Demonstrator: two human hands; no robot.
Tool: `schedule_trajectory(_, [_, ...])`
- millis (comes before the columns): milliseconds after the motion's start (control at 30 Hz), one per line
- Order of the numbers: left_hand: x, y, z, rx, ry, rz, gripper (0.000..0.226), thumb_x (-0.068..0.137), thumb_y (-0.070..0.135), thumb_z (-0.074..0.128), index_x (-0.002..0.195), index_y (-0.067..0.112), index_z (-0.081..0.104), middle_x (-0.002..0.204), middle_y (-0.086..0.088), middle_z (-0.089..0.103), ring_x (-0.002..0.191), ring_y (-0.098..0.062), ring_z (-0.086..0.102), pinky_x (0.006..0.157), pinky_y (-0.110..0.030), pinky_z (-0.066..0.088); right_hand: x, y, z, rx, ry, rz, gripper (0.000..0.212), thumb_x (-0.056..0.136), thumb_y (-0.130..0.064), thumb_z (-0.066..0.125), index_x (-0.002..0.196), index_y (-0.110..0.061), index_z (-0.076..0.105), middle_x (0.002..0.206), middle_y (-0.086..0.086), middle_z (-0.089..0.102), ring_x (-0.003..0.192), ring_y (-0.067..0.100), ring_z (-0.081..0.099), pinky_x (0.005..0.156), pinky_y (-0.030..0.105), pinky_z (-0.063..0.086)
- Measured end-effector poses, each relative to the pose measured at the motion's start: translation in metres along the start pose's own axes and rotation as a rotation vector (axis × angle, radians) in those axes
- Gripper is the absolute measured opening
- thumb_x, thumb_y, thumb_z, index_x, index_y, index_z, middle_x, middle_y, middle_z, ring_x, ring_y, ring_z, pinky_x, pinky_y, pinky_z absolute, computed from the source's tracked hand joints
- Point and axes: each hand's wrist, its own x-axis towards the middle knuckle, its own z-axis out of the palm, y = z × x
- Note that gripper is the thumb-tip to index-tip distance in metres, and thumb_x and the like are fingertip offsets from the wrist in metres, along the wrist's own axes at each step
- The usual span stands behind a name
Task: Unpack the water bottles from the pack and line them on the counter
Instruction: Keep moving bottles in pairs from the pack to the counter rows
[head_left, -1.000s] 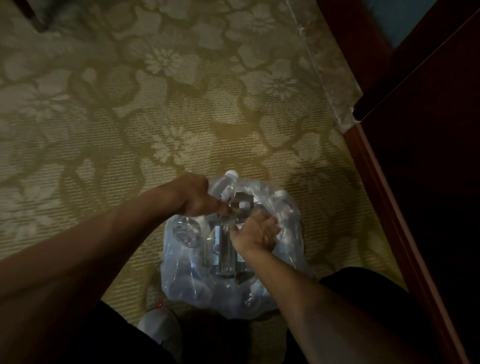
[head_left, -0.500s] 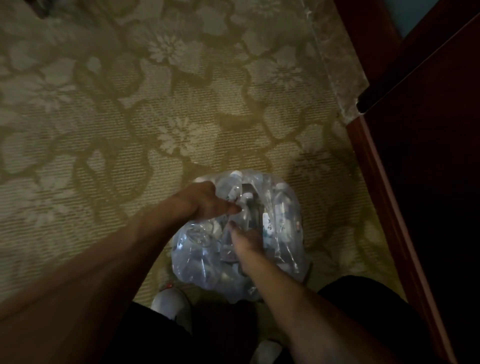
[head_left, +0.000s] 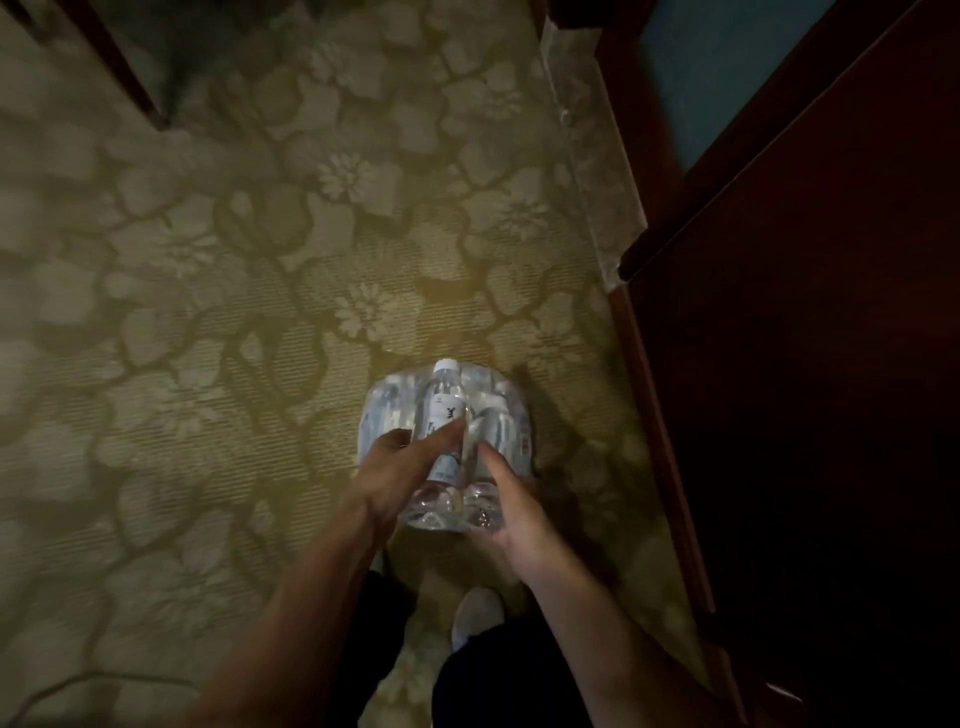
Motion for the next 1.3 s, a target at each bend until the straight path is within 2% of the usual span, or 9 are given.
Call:
schedule_trajectory(200, [-0.144, 0.059, 0.033, 0.033, -0.089, 0.065, 0.038, 0.095, 0.041, 0.062, 0.101, 0.006, 0.071, 0.083, -0.008, 0.077, 0.07, -0.021, 0.07, 0.065, -0.031, 0.051, -0.145, -0.042, -0.062, 0.196, -0.126, -0.059, 0.043, 0.084, -0.038, 0.072, 0.117, -0.01, 0.069, 0.108, 0.013, 0.073, 0.097, 0.027, 0.068, 0.082, 0.039, 0.055])
schedule_trajectory(367, [-0.238, 0.089, 0.063, 0.027, -0.146, 0.158, 0.037, 0.098, 0.038, 0.054, 0.105, 0.006, 0.071, 0.086, -0.012, 0.077, 0.067, -0.021, 0.068, 0.058, -0.027, 0.048, -0.244, -0.067, -0.104, 0.076, -0.208, -0.235, 0.048, 0.085, -0.045, 0.067, 0.119, -0.011, 0.069, 0.114, 0.014, 0.074, 0.105, 0.028, 0.069, 0.097, 0.044, 0.051])
schedule_trajectory(433, [-0.274, 0.1, 0.076, -0.006, -0.19, 0.21, 0.04, 0.099, 0.038, 0.052, 0.109, 0.004, 0.07, 0.087, -0.014, 0.077, 0.065, -0.022, 0.072, 0.051, -0.026, 0.052, -0.28, -0.076, -0.114, 0.052, -0.157, -0.308, 0.066, 0.07, -0.063, 0.074, 0.119, -0.018, 0.068, 0.107, 0.009, 0.077, 0.099, 0.023, 0.073, 0.085, 0.04, 0.056])
schedule_trajectory(500, [-0.306, 0.11, 0.089, -0.028, -0.213, 0.3, 0.035, 0.097, 0.034, 0.058, 0.112, 0.005, 0.07, 0.087, -0.012, 0.077, 0.065, -0.021, 0.073, 0.049, -0.026, 0.053, -0.313, -0.08, -0.128, 0.081, -0.162, -0.394, 0.066, 0.066, -0.062, 0.08, 0.116, -0.02, 0.069, 0.101, 0.006, 0.078, 0.092, 0.022, 0.075, 0.079, 0.037, 0.056])
schedule_trajectory(700, [-0.396, 0.114, 0.123, 0.022, -0.401, 0.485, 0.047, 0.085, 0.05, 0.072, 0.114, 0.013, 0.075, 0.101, -0.013, 0.078, 0.09, -0.033, 0.076, 0.078, -0.042, 0.061, -0.403, -0.054, -0.19, 0.214, -0.156, -0.7, 0.061, 0.072, -0.04, 0.082, 0.126, -0.02, 0.063, 0.116, 0.008, 0.074, 0.103, 0.032, 0.072, 0.083, 0.042, 0.057])
schedule_trajectory(800, [-0.445, 0.1, 0.137, 0.006, -0.46, 0.576, 0.04, 0.089, 0.044, 0.07, 0.112, 0.012, 0.075, 0.101, -0.014, 0.078, 0.093, -0.032, 0.076, 0.082, -0.045, 0.061, -0.451, -0.03, -0.216, 0.232, -0.06, -0.833, 0.065, 0.072, -0.045, 0.083, 0.128, -0.019, 0.062, 0.117, 0.009, 0.073, 0.104, 0.032, 0.072, 0.086, 0.045, 0.059])
schedule_trajectory(967, [-0.519, 0.068, 0.165, 0.017, -0.592, 0.691, 0.037, 0.086, 0.039, 0.074, 0.115, 0.015, 0.072, 0.105, -0.013, 0.078, 0.097, -0.032, 0.075, 0.085, -0.046, 0.061, -0.539, 0.03, -0.262, 0.272, 0.09, -1.011, 0.037, 0.089, -0.021, 0.072, 0.124, -0.011, 0.064, 0.11, 0.011, 0.076, 0.099, 0.029, 0.074, 0.074, 0.033, 0.062])
schedule_trajectory(1067, [-0.57, 0.051, 0.189, 0.088, -0.668, 0.803, 0.049, 0.078, 0.045, 0.077, 0.117, 0.016, 0.069, 0.104, -0.008, 0.078, 0.095, -0.028, 0.076, 0.09, -0.053, 0.059, -0.587, 0.062, -0.3, 0.296, 0.175, -1.094, 0.037, 0.091, -0.018, 0.069, 0.127, -0.017, 0.061, 0.113, 0.005, 0.075, 0.098, 0.02, 0.074, 0.073, 0.028, 0.06])
schedule_trajectory(1300, [-0.689, 0.003, 0.27, 0.181, -0.833, 1.066, 0.041, 0.089, 0.053, 0.065, 0.119, 0.026, 0.064, 0.112, -0.001, 0.075, 0.098, -0.019, 0.075, 0.089, -0.05, 0.06, -0.685, 0.124, -0.392, 0.42, 0.403, -1.29, 0.05, 0.081, -0.029, 0.08, 0.124, -0.023, 0.054, 0.11, 0.004, 0.074, 0.095, 0.018, 0.075, 0.078, 0.036, 0.061])
